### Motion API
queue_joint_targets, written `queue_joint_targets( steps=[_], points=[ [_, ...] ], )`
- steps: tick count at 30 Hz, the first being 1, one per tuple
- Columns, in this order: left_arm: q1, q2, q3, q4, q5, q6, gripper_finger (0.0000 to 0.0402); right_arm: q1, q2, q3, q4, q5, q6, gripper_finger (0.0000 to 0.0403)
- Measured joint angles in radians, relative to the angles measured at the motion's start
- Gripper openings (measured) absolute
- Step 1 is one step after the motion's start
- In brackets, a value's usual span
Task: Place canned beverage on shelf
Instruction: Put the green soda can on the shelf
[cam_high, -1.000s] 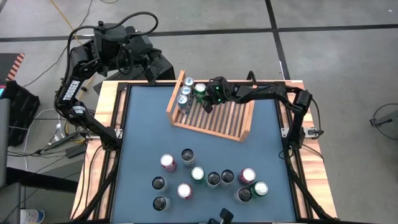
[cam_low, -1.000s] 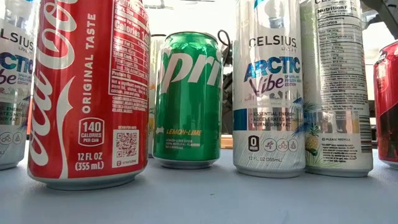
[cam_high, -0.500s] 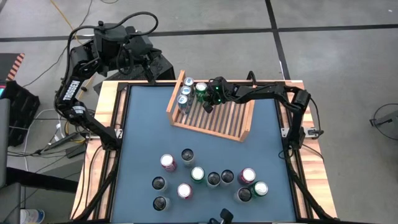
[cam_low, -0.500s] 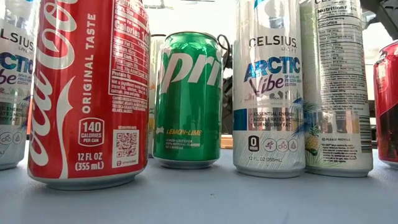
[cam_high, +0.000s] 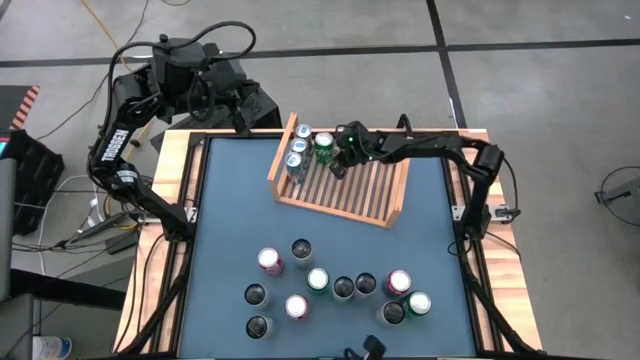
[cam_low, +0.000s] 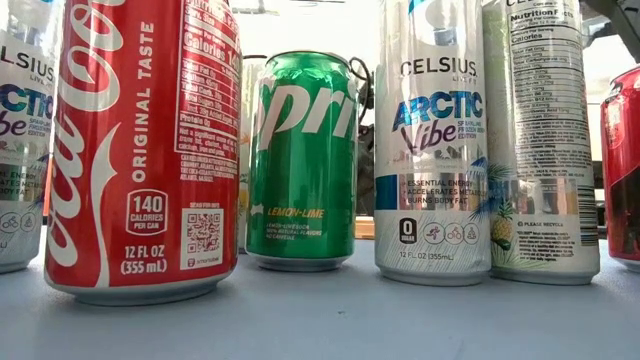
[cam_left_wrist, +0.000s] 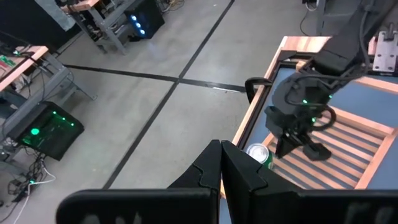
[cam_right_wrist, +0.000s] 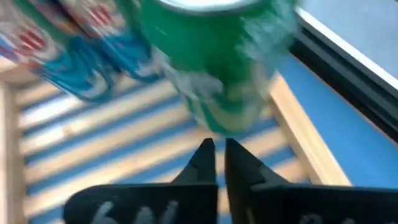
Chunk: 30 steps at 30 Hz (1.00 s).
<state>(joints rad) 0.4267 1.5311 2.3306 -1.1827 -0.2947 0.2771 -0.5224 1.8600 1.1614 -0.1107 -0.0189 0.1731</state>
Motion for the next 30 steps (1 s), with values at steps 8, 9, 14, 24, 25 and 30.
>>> queue_joint_targets(
  steps=[8,9,14,24,25,30],
  points=[
    [0.000,0.000,0.000,-0.015,0.000,0.000,0.0000,-0.015,0.013,0.006,-0.019,-0.005,-0.016,0.0161],
    [0.000,0.000,0.000,-0.017,0.000,0.000,0.0000,-0.015,0.013,0.005,-0.022,-0.002,-0.016,0.0179],
    [0.000,0.000,0.000,-0.018,0.000,0.000,0.0000,-0.018,0.012,0.005,0.008,0.084,-0.016,0.0234],
    [0.000,0.000,0.000,-0.018,0.000,0.000,0.0000,-0.021,0.012,0.005,0.100,0.044,-0.060,0.0240],
    [0.000,0.000,0.000,-0.018,0.000,0.000,0.0000,-0.023,0.012,0.005,0.098,0.041,-0.066,0.0240],
    [0.000,0.000,0.000,-0.017,0.000,0.000,0.0000,-0.023,0.027,0.006,0.125,0.029,-0.069,0.0240]
  ],
)
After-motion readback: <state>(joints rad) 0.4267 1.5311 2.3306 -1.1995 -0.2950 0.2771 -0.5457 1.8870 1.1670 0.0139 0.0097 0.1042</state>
